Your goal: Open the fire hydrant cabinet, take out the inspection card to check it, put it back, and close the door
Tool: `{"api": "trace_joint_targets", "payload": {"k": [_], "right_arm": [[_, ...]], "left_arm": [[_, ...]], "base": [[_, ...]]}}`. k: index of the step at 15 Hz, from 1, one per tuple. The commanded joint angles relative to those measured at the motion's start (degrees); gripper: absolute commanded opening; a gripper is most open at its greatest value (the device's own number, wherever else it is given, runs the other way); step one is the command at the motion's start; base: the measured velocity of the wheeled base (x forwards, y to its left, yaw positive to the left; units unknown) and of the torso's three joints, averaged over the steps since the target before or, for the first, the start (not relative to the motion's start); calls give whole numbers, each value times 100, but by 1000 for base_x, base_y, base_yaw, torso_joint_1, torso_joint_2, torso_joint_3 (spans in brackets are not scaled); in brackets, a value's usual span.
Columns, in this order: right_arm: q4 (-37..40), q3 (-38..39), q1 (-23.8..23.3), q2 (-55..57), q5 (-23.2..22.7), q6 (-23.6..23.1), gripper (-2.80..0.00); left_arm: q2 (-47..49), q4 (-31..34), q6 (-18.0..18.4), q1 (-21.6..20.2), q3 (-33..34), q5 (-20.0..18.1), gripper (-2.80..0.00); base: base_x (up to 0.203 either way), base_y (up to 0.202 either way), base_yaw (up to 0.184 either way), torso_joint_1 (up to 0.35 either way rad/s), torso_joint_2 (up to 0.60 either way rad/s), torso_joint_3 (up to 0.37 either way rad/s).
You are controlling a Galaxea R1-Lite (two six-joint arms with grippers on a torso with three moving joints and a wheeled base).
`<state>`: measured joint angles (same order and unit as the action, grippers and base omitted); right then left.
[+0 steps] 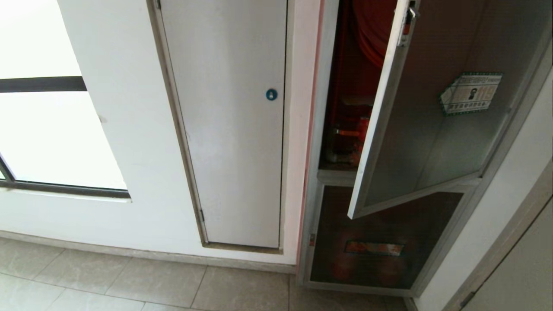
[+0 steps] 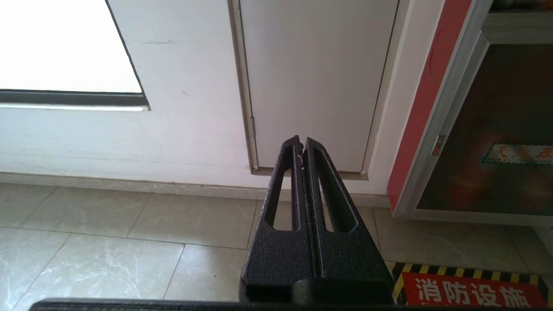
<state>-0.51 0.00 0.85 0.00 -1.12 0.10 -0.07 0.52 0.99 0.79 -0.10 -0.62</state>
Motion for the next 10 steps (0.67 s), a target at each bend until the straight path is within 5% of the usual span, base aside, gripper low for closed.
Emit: {"api": "trace_joint_targets", "payload": {"k": [1, 10], "right_arm": [[-2, 26, 3, 9, -2, -1, -280], [-2, 26, 3, 9, -2, -1, -280]], "left_arm": [[6, 0, -2, 0, 1, 1, -280], [6, 0, -2, 0, 1, 1, -280]], "base": [[0, 0, 0, 0, 0, 0], [0, 0, 0, 0, 0, 0]]}}
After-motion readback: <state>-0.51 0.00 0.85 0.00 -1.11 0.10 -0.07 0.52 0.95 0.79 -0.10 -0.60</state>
